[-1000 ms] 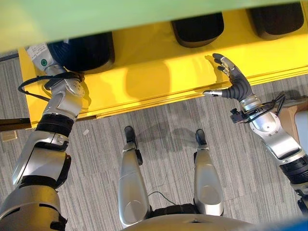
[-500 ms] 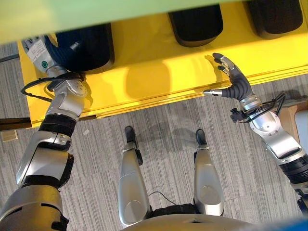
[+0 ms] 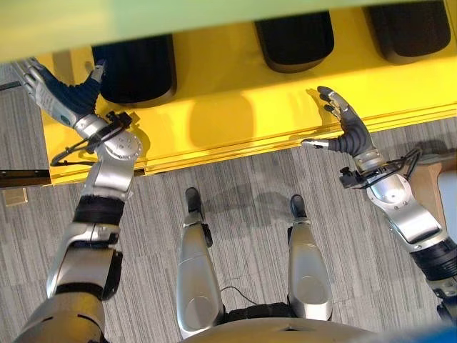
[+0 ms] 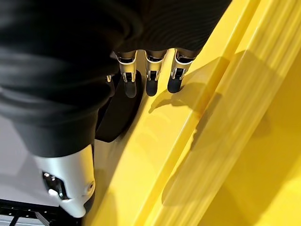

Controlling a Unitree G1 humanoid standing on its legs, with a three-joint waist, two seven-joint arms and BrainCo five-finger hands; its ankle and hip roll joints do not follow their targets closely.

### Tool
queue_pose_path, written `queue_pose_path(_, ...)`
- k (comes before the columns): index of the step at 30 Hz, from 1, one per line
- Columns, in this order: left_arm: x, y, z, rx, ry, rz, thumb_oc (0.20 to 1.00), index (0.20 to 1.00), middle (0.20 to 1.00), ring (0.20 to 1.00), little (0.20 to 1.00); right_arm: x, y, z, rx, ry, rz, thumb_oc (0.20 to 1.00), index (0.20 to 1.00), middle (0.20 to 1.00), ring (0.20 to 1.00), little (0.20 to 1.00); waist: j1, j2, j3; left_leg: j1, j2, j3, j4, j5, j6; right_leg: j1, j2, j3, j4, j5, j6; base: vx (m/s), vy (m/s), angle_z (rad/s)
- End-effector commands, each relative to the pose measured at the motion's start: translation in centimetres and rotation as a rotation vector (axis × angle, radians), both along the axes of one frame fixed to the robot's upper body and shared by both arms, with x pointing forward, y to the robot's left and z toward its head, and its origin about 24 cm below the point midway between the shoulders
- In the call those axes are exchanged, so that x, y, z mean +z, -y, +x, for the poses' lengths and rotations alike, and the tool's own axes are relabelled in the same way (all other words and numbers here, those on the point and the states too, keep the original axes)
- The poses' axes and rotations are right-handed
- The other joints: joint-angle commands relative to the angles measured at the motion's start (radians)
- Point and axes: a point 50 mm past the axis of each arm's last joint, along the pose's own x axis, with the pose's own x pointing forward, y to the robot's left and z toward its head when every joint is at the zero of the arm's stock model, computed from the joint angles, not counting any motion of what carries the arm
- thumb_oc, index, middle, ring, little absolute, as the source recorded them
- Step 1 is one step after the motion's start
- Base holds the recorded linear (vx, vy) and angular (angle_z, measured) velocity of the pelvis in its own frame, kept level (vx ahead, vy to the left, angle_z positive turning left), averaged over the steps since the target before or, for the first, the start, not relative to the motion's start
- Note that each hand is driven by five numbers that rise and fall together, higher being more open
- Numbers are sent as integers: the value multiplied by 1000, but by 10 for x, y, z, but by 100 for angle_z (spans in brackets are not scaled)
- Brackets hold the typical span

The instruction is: Move parts from the plastic box to the shelf.

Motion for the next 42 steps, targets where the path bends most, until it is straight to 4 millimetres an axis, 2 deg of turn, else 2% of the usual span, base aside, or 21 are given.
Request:
queue_pose_path(1,9,-8,-6,26,65,61,1000,1000,1000,1000,1000,15,-3,-5,10,115,63,1000,1000,1000,1000,1000,17,-33,-88,19,41,-22,52,-98,-22,4,4,7,46,-42,-52,6,-30,7)
queue_pose_path(4,17,-6,-10,6,142,65,1000,1000,1000,1000,1000,16,-2,-4,6,114,74,1000,1000,1000,1000,1000,17,-34,-93,22,42,-22,49,-98,-21,6,5,7,48,-45,-52,1,-10,1)
queue_pose_path(7,38,2,-21,-35,337,92,1000,1000,1000,1000,1000,11,-4,-5,5,101,89,1000,1000,1000,1000,1000,16,-30,-106,33,43,-21,40,-95,-22,16,6,7,47,-48,-54,11,-4,1)
queue_pose_path(10,50,11,-28,-84,457,121,1000,1000,1000,1000,1000,6,-9,-6,20,91,88,1000,1000,1000,1000,1000,16,-28,-115,40,43,-19,34,-92,-24,26,4,6,42,-49,-53,0,0,0)
queue_pose_path(13,58,24,-36,-152,484,171,1000,1000,1000,1000,1000,2,-13,-9,33,94,73,1000,1000,1000,1000,1000,18,-25,-127,57,45,-16,17,-88,-26,45,3,-1,30,-51,-52,0,0,0)
queue_pose_path(15,54,28,-38,-187,470,177,1000,1000,1000,1000,1000,0,-15,-12,35,99,66,1000,1000,1000,1000,1000,21,-24,-130,66,47,-14,8,-85,-26,53,6,-2,28,-54,-53,-4,-38,1)
queue_pose_path(20,25,44,-44,-348,342,154,1000,1000,1000,1000,1000,-4,-15,-19,9,143,13,1000,1000,1000,1000,1000,38,-19,-144,101,50,-20,-28,-72,-23,81,24,-12,30,-75,-62,-14,-59,4)
queue_pose_path(22,3,52,-50,-410,259,132,1000,1000,1000,1000,1000,-5,-11,-23,-22,167,-20,1000,1000,1000,1000,1000,47,-16,-151,126,58,-26,-51,-61,-22,92,37,-20,44,-90,-71,-20,-77,10)
queue_pose_path(27,-32,45,-60,-522,83,25,1000,1000,1000,1000,1000,-7,3,-29,-86,171,-43,1000,1000,1000,1000,1000,68,-20,-169,185,78,-31,-108,-39,-20,122,64,-35,60,-111,-88,-4,-95,18)
queue_pose_path(32,-55,42,-71,-607,-29,-73,1000,1000,1000,1000,1000,-9,15,-35,-129,168,-84,1000,1000,1000,1000,1000,80,-28,-190,256,110,-20,-176,-13,-21,149,79,-55,61,-114,-99,1,-73,11)
queue_pose_path(39,-70,50,-69,-720,-133,-150,1000,1000,1000,1000,1000,-4,22,-39,-132,181,-132,1000,1000,1000,1000,1000,79,-36,-215,322,149,-6,-238,20,-29,165,101,-77,87,-132,-114,-13,-50,16)
queue_pose_path(42,-70,57,-68,-767,-149,-119,1000,1000,1000,1000,1000,-1,24,-39,-145,196,-162,1000,1000,1000,1000,1000,75,-37,-223,347,155,-2,-257,27,-28,169,106,-83,99,-137,-120,-9,-28,8)
